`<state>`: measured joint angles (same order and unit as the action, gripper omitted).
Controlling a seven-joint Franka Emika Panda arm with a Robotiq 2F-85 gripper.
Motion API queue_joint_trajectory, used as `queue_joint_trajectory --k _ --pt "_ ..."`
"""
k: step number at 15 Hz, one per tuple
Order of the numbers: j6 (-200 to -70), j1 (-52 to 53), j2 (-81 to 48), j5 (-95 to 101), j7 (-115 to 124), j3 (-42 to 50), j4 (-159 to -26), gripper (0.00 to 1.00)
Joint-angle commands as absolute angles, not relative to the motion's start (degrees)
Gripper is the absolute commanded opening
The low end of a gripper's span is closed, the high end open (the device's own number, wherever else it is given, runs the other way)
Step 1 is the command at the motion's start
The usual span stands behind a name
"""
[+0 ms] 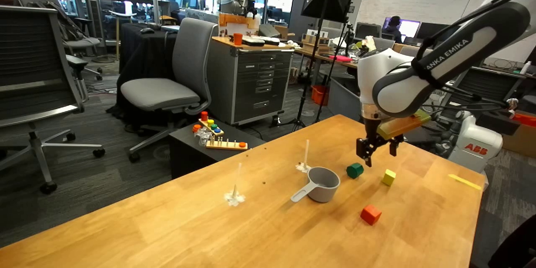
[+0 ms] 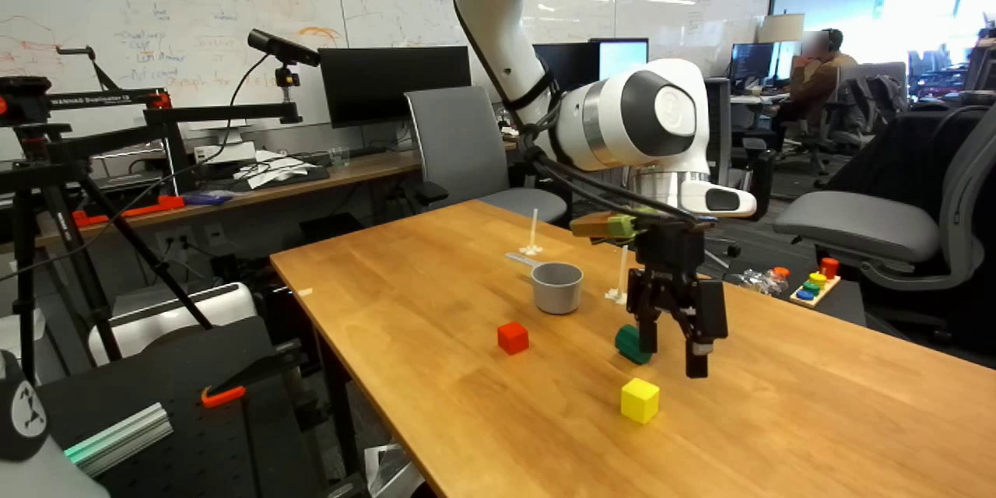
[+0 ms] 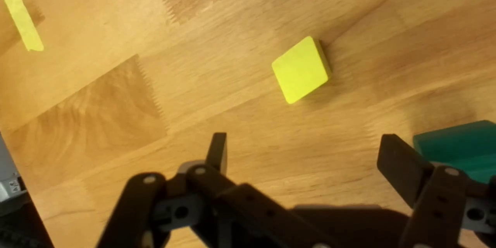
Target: Place the blocks inside the grey measuring cup
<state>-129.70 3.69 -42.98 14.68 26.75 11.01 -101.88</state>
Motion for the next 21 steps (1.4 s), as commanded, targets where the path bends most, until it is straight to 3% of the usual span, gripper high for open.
queue_joint_trajectory --k 1,21 --pt "-131.9 6.9 -41.7 16.1 29.7 12.7 -105.8 1.00" --pt "-136.7 8.5 -41.8 18.8 30.6 17.2 -108.1 1.00"
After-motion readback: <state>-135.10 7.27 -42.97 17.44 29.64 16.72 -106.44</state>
